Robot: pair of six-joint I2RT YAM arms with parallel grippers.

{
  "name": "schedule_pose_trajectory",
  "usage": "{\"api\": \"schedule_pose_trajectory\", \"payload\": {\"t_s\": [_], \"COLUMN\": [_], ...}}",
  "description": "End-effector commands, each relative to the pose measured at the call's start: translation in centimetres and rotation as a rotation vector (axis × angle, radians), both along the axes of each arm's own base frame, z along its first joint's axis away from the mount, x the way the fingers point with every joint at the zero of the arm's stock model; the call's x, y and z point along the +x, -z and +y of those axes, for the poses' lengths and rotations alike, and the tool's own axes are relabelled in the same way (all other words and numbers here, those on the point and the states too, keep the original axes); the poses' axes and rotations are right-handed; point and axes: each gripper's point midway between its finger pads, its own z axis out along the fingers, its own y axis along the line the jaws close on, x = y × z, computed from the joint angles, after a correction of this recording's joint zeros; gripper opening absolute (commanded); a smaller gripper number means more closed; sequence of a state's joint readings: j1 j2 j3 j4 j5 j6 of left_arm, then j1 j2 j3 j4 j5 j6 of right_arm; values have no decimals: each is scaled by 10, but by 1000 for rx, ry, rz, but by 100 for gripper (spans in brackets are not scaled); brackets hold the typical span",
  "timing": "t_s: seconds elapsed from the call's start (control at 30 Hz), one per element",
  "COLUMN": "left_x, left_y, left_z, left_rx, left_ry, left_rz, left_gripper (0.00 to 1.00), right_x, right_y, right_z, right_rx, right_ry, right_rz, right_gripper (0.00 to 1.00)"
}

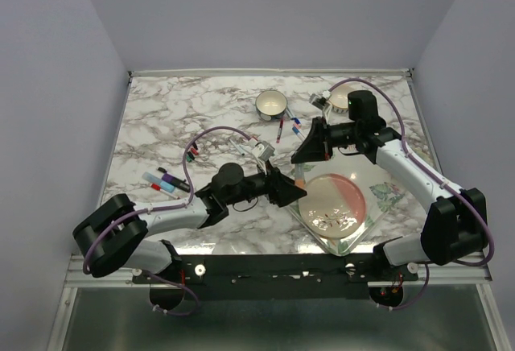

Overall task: Open the pen caps
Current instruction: Hold the pen cap with the left arm and grip the barrel with the right arm, then open the pen cap

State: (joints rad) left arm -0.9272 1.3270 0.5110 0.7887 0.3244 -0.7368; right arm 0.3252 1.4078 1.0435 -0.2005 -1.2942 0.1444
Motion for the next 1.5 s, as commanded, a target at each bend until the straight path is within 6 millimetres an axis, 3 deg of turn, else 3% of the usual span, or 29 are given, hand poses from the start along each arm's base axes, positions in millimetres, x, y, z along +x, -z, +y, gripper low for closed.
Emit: {"api": "schedule_pose_trajectory", "payload": {"t_s": [0.0,0.43,0.53,0.63,0.83,0.97,1.1,1.13,1.17,1.2,1.23,1.47], "left_x": [-1,-3,-3,-4,-4,-9,-18,-19,-21,-23,-21,-29], "left_y": [-17,-16,-15,-16,-13,-7,1,1,-5,1,2,6], "left_z": [-10,-14,-16,-18,-18,-17,-12,-10,-7,-3,0,12], "left_rx": [-51,-54,-51,-55,-51,-42,-27,-27,-39,-21,-15,10], "left_ry": [28,46,52,61,63,79,106,103,101,99,84,86], "left_rz": [-26,-21,-16,-16,-6,21,48,49,36,48,39,14], "left_gripper": [68,65,59,48,2,0,0,0,0,0,0,0], "right_x": [1,4,4,5,5,16,39,45,50,53,55,63], "right_y": [-5,-5,-5,-4,-6,-14,-43,-63,-65,-73,-89,-124], "right_z": [-2,-4,-4,-4,-5,-6,-2,-1,0,1,1,2], "right_rx": [8,7,7,7,10,-4,-2,13,7,11,21,46], "right_ry": [18,31,31,33,34,80,109,116,125,127,130,163], "right_rz": [-25,-23,-19,-17,-29,-78,-142,-195,-194,-210,-245,-289], "right_gripper": [1,1,1,1,1,1,1,1,1,1,1,1]}}
